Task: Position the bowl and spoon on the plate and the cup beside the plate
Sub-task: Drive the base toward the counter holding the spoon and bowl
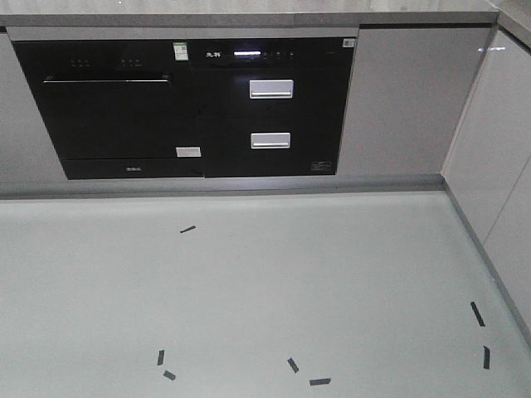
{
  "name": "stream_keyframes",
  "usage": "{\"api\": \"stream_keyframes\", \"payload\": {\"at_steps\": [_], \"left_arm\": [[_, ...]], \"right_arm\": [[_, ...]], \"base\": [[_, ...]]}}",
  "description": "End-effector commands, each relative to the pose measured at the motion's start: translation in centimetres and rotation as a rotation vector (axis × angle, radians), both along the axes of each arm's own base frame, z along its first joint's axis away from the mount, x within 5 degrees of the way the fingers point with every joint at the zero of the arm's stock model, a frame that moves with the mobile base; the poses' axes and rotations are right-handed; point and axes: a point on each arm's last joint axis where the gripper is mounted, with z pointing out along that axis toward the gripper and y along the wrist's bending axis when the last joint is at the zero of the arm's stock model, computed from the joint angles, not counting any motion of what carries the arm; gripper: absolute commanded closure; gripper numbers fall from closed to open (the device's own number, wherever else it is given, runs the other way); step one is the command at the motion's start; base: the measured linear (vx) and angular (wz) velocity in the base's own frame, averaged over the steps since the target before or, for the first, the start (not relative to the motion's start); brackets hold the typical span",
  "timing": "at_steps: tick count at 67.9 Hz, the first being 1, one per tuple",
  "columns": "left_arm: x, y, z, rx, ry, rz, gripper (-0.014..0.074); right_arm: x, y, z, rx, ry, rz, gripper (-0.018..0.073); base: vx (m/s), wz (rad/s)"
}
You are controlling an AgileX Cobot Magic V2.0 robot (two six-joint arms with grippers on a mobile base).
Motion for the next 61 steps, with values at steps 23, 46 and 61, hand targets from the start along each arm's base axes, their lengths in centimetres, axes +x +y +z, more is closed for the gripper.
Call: {"api": "stream_keyframes", "payload": {"at_steps": [23, 46, 61], "left_arm": [[-0.26, 0.00, 1.32, -0.023, -0.101, -0.002, 0.0603], [-0.26, 0.00, 1.32, -0.023, -0.101, -0.002, 0.0603], [-0.26, 0.00, 1.32, -0.023, -0.101, -0.002, 0.0603]], "right_arm": [[-0.06, 0.01, 0.32, -0.008, -0.068, -0.002, 0.0570], [-0.06, 0.01, 0.32, -0.008, -0.068, -0.002, 0.0570], [-0.06, 0.01, 0.32, -0.008, -0.068, -0.002, 0.0570]], "base": [[0.19, -0.02], [0.19, -0.05], [0.20, -0.05]]}}
